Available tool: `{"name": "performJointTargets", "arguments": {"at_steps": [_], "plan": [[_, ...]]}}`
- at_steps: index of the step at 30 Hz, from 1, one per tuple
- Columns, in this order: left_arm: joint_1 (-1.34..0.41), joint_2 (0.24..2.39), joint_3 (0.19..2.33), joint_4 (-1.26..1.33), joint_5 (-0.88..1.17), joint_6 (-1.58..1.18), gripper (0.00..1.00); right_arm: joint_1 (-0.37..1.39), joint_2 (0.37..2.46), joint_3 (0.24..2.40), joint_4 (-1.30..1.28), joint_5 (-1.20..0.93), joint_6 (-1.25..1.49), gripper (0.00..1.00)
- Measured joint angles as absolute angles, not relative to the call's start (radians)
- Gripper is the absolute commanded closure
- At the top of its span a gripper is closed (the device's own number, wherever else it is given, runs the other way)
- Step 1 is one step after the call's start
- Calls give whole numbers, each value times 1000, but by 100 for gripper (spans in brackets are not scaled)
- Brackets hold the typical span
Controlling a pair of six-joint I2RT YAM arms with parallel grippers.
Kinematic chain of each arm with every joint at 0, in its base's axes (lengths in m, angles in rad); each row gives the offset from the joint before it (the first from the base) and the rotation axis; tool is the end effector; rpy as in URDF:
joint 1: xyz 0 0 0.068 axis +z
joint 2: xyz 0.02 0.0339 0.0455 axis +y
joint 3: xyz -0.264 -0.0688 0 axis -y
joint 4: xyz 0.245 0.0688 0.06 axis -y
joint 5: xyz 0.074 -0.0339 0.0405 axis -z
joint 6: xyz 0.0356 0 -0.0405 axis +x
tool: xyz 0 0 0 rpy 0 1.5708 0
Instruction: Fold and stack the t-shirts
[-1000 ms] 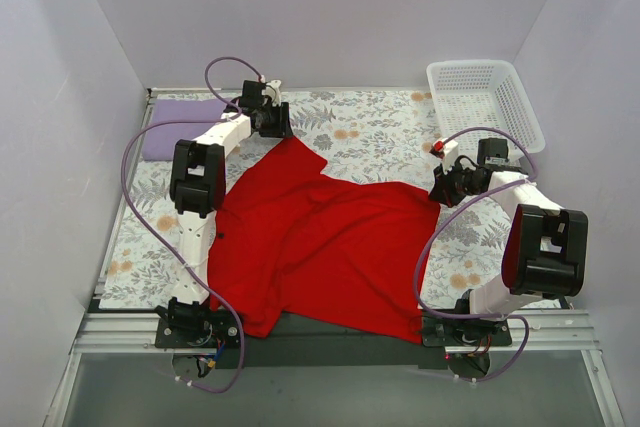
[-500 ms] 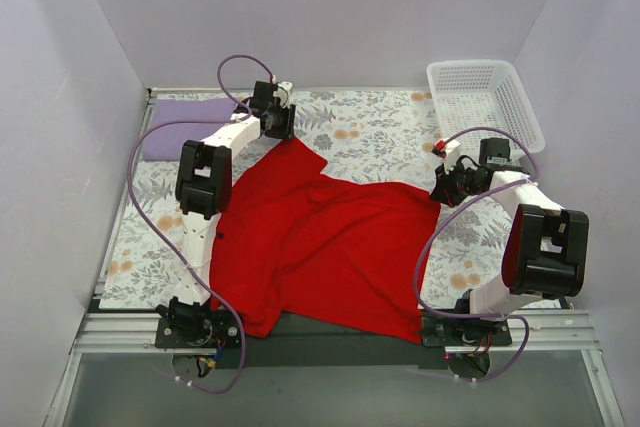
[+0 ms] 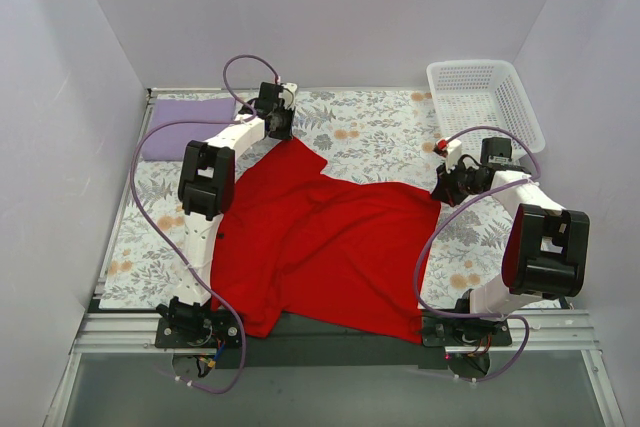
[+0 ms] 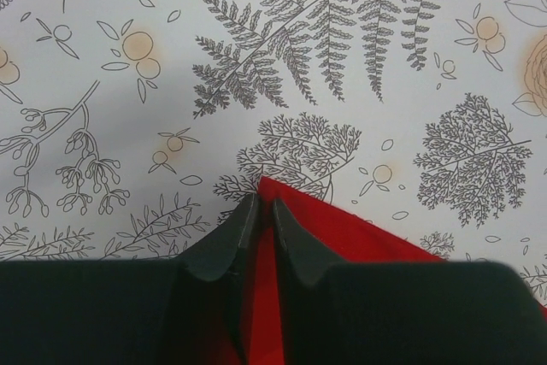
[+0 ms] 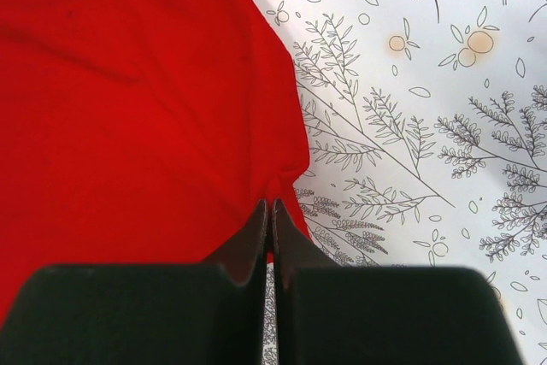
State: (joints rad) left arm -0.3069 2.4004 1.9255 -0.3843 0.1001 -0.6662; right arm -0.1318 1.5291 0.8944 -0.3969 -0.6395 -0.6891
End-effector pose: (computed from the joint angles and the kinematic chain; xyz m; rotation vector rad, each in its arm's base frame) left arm 0.5056 -0.1640 0.1502 -0.4014 2.4711 -0.5458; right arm 0.2948 -0.0176 0.1923 -0.8593 2.2162 0.4577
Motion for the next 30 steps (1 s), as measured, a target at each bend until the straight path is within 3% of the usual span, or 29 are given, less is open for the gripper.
{"name": "performJointTargets", "arguments": {"at_steps": [5,20,30], "plan": [[-314,2400,1925,-385,101,-669,100,-138,1530,895,-398,-644,-690,99],[-319,2343,1826,-367,102,-697,100,-140,1530,895,-410,-662,-694,99],[-323,2073,1565,-341,100,-739,100,-144,1466,892,-425,-691,-713,99]]}}
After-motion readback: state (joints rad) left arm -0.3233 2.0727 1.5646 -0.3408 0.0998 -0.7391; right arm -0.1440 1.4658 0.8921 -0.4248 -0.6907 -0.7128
